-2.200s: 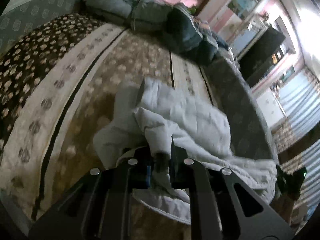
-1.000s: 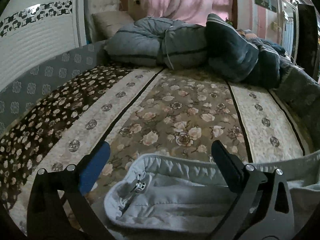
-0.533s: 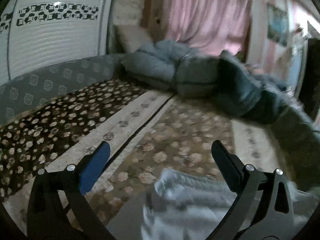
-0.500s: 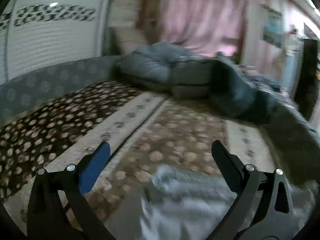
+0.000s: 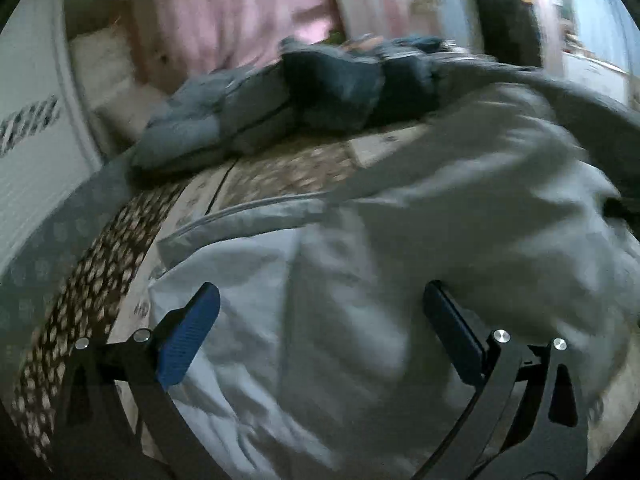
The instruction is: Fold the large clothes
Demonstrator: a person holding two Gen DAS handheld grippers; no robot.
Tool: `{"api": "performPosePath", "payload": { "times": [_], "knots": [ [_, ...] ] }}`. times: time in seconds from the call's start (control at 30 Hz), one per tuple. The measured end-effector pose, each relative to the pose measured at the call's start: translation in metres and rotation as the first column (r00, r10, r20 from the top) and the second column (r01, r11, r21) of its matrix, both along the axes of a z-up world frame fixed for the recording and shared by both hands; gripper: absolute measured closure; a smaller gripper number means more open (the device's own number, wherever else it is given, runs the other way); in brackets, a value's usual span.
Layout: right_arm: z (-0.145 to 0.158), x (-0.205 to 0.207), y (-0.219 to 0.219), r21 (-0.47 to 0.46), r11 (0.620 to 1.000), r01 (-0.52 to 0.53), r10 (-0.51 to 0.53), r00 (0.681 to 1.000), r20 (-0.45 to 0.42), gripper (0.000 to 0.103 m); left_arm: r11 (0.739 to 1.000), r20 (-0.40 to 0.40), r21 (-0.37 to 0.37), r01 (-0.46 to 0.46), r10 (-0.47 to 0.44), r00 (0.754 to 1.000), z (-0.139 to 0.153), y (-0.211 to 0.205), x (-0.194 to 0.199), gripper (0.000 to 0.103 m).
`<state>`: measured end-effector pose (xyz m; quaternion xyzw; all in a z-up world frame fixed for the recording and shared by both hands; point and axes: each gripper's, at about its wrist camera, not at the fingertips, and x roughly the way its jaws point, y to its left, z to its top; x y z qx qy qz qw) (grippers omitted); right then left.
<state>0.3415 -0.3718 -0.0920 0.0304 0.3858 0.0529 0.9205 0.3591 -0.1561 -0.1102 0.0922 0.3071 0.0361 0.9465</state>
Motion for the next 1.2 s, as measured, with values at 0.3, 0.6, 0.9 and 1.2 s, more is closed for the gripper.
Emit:
{"api": "performPosePath", "payload": {
  "times": [0.3, 0.6, 0.9, 1.2],
  "knots": [
    [-0.04, 0.057, -0.007, -0.045, 0.992, 0.117, -0.118, 0.993, -0.006, 0.001, 0.99, -0.049, -0.029, -0.139, 0.137, 0.989, -0.026, 0.063, 0.077, 0.003],
    [-0.077, 0.125, -0.015, -0.023, 0.988, 0.154, -0.155, 0.986, -0.063, 0.001, 0.984, -0.135, -0.073, -0.161, 0.15, 0.979, -0.063, 0.076, 0.144, 0.003],
    [-0.105, 0.142, -0.02, -0.01, 0.983, 0.184, -0.184, 0.975, -0.127, 0.001, 0.983, -0.127, -0.07, -0.172, 0.162, 0.979, -0.083, 0.079, 0.159, 0.003],
    [-0.076, 0.097, -0.015, -0.074, 0.984, 0.162, -0.169, 0.98, -0.104, 0.002, 0.982, -0.027, 0.046, -0.185, 0.187, 0.982, -0.052, 0.067, 0.116, 0.003]
  ]
}}
